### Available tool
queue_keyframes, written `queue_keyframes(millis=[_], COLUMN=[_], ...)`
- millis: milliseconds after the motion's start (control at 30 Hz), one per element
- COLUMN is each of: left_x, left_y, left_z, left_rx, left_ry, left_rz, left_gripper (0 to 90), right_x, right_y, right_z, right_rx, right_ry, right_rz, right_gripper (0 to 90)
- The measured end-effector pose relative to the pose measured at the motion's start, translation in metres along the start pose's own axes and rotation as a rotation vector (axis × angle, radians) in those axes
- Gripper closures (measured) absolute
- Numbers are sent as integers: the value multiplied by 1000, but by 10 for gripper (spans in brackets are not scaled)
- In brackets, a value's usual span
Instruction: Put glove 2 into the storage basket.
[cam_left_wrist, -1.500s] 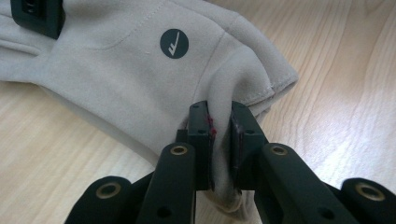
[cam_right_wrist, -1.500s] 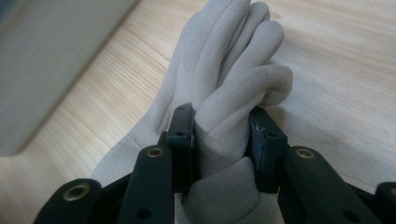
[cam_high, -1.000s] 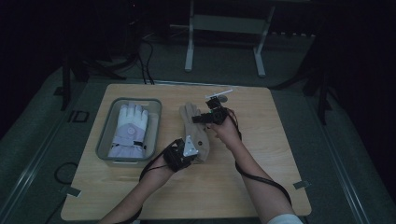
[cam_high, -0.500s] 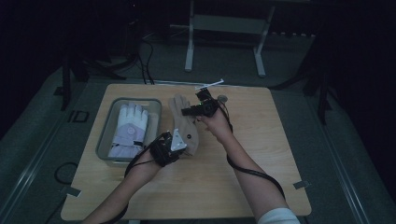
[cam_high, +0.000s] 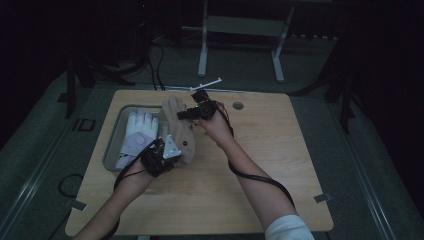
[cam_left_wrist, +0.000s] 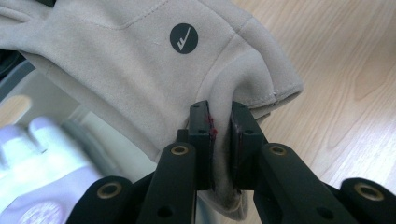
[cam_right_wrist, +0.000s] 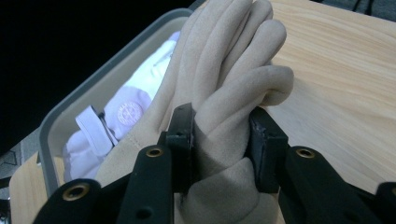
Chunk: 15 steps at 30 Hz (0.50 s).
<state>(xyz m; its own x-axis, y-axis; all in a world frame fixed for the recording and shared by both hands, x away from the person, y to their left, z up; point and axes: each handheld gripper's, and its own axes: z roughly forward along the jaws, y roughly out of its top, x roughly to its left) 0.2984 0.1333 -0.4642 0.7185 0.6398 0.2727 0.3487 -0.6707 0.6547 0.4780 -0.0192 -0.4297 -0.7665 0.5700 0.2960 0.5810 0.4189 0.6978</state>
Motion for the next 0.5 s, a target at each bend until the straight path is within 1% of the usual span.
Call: queue_keyframes(millis=[167,333,400,500], left_x=[9,23,28,36], left_y=[-14,-28,-33,-40], left_z=[-10,-18,-21,-26], left_rx=[13,26,39,53], left_ry=[23,28,40,53], left_rz=[-19,-50,-54,-65], left_gripper=[818,818,818,818], right_x=[11,21,24,28], right_y=[8,15,18,22], right_z=[17,37,45,55], right_rx=[8,14,15,6], right_ry=[12,32,31,46], right_rz=[-10,-15,-20,-19], right_gripper=[658,658,657,657])
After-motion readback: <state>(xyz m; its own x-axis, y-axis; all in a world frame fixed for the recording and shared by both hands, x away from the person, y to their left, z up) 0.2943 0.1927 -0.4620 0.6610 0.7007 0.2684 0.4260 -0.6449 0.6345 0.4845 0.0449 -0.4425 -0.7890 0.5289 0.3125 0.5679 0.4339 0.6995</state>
